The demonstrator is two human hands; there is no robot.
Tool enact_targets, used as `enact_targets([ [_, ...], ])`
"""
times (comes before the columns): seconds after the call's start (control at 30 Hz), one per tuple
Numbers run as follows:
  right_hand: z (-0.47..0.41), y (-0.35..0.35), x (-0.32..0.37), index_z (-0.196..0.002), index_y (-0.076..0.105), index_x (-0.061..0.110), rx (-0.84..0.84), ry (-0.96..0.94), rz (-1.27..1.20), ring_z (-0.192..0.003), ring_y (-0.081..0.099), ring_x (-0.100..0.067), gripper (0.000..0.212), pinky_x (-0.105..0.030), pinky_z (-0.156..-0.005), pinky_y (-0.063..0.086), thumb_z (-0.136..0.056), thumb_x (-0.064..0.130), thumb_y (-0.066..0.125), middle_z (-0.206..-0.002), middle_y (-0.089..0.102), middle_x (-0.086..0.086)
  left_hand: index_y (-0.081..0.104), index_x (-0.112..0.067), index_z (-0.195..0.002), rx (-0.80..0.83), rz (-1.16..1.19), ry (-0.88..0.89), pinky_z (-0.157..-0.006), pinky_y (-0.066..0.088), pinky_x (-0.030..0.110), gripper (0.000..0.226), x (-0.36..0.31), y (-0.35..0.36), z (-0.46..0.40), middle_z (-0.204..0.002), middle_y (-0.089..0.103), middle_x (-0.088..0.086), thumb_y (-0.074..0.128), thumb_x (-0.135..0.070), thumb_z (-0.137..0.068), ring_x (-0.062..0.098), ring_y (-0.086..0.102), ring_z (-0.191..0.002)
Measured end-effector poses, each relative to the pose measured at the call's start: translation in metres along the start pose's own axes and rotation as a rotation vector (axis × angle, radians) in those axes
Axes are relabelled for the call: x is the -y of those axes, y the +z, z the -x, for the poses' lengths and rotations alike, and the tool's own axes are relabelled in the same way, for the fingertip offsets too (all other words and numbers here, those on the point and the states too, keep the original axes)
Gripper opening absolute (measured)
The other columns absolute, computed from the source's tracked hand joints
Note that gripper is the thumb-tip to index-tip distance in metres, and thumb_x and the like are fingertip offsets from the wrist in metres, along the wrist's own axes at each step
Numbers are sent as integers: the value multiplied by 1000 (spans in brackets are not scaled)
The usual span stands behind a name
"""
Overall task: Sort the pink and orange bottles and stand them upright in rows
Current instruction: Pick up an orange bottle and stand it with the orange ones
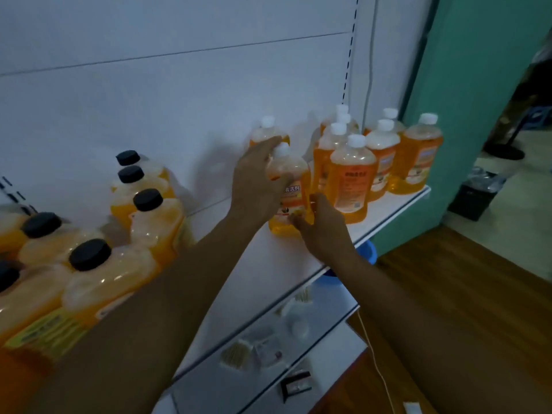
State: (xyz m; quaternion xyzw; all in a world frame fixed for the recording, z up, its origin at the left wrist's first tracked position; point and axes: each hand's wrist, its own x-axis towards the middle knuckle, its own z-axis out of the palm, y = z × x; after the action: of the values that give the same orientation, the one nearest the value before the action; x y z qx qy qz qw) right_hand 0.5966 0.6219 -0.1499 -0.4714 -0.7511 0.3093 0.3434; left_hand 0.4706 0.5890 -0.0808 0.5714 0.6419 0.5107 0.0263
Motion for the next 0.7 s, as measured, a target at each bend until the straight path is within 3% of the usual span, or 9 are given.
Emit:
enact_targets([
  [0.1,-31,13,-10,-123,51,9,3,-38,-29,-106,59,-24,37,-25,-75,37,-93,26,63,-118,62,-7,55,-20,-133,-12,-12,-38,-96,42,24,64,16,14,-20,-128,58,-1,80,-23,-75,16,53,-116],
  [0.23,-61,30,-19,-123,51,10,35,-38,-59,-107,59,-25,35,-31,-81,44,-93,26,61,-118,62,-8,54,-20,-133,-51,-24,-58,-100,45,36,67,30,25,-36,-127,60,-2,82,-25,-72,17,55,-116],
  [0.37,-71,38,-27,-127,48,11,59,-66,-83,-108,57,-23,37,-32,-85,46,-95,26,58,-119,61,-8,54,-25,-130,-79,-104,-61,-94,48,45,69,36,30,-42,-123,62,-3,79,-37,-67,21,57,-112],
  [0.57,-67,39,-33,-140,35,8,111,-83,-81,-120,53,-26,58,-41,-98,48,-90,17,63,-130,54,-13,52,-25,-129,-52,-166,-126,-95,50,45,66,33,31,-45,-121,59,-7,83,-25,-72,19,55,-112],
  [0.7,-58,31,-31,-147,21,4,155,-63,-59,-132,43,-30,71,-43,-106,43,-92,22,62,-144,41,-16,45,-24,-134,-6,-240,-128,-93,51,48,68,26,29,-42,-126,59,0,77,-35,-75,23,57,-114],
])
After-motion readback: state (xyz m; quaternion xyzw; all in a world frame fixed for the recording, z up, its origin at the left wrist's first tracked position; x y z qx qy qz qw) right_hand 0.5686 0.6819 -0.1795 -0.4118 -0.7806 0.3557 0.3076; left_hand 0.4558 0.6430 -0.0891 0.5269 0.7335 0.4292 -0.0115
